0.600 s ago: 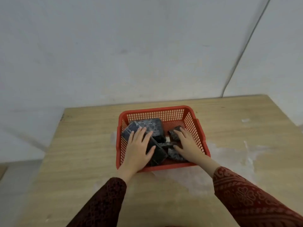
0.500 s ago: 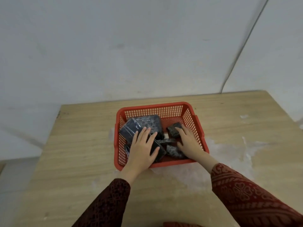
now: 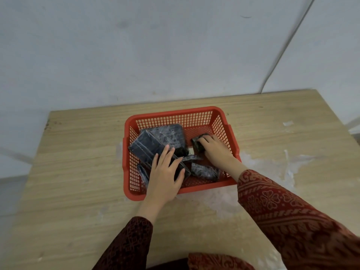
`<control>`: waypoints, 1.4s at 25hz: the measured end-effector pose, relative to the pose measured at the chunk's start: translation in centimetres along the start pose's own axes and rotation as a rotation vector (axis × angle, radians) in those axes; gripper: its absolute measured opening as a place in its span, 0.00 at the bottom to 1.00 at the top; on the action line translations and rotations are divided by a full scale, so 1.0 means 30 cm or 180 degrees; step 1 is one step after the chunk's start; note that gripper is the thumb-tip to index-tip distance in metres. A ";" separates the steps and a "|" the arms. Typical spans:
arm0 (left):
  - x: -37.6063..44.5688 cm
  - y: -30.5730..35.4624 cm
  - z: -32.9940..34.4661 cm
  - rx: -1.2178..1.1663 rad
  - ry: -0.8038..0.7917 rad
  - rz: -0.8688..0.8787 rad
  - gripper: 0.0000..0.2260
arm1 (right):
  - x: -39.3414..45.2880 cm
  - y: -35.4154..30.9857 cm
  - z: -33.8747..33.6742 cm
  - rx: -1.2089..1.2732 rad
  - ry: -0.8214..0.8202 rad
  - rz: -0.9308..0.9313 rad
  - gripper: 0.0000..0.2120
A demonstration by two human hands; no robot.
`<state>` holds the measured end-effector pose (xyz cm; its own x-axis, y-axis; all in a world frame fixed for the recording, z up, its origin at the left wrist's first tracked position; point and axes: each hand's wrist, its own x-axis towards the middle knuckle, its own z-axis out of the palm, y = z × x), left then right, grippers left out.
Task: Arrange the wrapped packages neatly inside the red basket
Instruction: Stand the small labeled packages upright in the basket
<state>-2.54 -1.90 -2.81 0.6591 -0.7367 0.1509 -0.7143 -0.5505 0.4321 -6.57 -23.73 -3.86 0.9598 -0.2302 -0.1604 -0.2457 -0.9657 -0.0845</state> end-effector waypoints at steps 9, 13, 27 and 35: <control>0.003 -0.003 -0.002 -0.0149 -0.0041 -0.0084 0.17 | 0.119 0.048 -0.103 0.2539 0.0210 0.1114 0.15; 0.005 -0.001 -0.004 -0.0192 -0.0039 -0.0088 0.17 | 0.129 0.042 -0.072 0.3013 0.0204 0.1567 0.14; 0.006 -0.002 -0.005 -0.0247 -0.0018 -0.0074 0.16 | 0.089 -0.083 0.014 0.5590 0.1025 0.2570 0.26; 0.004 0.003 -0.010 -0.0306 0.0005 -0.0072 0.15 | 0.123 -0.001 -0.051 0.2081 0.0273 0.1815 0.27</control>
<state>-2.45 -1.92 -2.49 0.6752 -0.7239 0.1415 -0.6734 -0.5267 0.5187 -2.83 -24.73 -2.93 0.6671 -0.6912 -0.2780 -0.6952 -0.4435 -0.5657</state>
